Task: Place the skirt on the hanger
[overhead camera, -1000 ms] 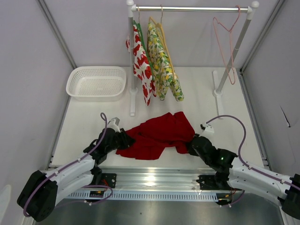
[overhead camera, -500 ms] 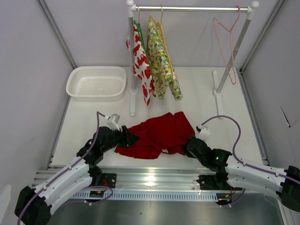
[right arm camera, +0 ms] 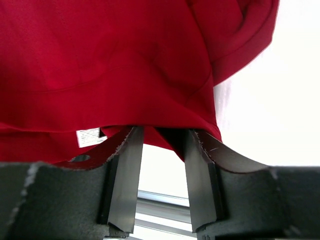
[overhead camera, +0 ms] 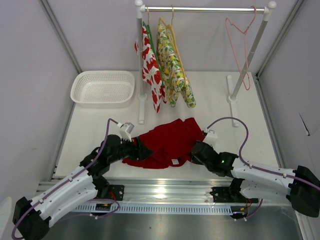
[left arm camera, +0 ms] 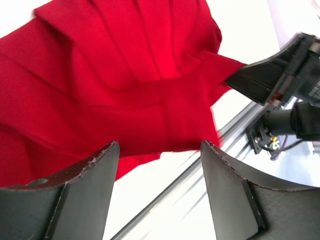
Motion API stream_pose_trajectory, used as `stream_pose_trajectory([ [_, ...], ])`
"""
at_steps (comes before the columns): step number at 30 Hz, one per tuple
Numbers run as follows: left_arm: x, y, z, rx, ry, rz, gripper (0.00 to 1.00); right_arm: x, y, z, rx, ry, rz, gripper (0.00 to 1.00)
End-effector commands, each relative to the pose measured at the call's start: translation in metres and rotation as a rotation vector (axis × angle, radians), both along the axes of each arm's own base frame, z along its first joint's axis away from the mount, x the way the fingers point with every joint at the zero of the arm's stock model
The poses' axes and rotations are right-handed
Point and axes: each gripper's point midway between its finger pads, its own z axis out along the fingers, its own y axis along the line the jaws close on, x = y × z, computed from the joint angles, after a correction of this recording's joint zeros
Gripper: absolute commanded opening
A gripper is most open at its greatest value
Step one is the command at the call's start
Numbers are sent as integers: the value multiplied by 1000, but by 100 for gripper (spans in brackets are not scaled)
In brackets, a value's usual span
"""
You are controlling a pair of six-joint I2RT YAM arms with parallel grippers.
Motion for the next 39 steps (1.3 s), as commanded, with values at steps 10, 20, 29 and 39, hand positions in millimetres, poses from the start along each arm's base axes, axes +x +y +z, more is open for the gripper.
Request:
stream_pose_trajectory([
  [10,-7,-3,9,187,-36,-28,73,10,21,16,-9,-1,25,43],
  [20,-25,-4,-11,397,-33,-19,74,9,14,20,-27,1,14,47],
  [29,-31,-6,-27,560,-66,-22,75,10,8,26,-14,-7,6,47],
  [39,-12,3,-43,710,-118,78,70,10,-3,29,-10,-12,-7,48],
])
